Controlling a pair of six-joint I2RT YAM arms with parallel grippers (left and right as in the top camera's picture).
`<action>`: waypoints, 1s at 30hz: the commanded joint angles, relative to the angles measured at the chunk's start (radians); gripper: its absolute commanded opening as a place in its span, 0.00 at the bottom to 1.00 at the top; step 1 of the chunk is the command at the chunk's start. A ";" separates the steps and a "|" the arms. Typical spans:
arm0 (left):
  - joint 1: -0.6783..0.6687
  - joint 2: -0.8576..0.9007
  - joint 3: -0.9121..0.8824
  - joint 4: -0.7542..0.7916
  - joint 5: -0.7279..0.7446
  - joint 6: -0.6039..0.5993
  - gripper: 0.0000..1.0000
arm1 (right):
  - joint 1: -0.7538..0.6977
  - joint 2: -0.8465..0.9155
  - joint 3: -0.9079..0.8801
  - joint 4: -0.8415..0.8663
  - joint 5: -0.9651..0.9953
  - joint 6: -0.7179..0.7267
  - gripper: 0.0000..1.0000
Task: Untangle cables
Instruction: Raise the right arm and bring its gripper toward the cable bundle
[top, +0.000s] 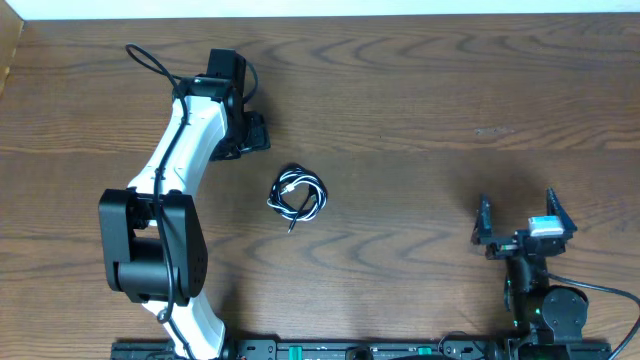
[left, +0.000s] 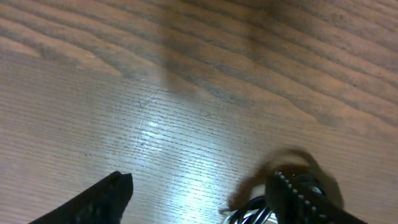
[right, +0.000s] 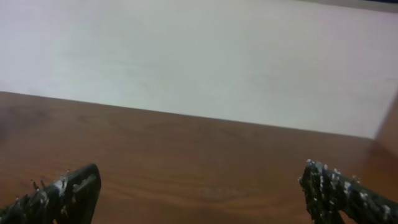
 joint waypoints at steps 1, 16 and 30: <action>-0.003 0.002 -0.003 -0.001 -0.016 -0.003 0.75 | -0.005 -0.005 -0.001 0.010 -0.059 0.007 0.99; -0.003 0.002 -0.003 -0.002 -0.016 -0.003 0.77 | -0.005 -0.005 -0.001 0.444 -0.361 0.040 0.99; -0.003 0.002 -0.003 -0.002 -0.016 -0.003 0.76 | -0.005 0.001 0.241 0.502 -0.433 0.199 0.99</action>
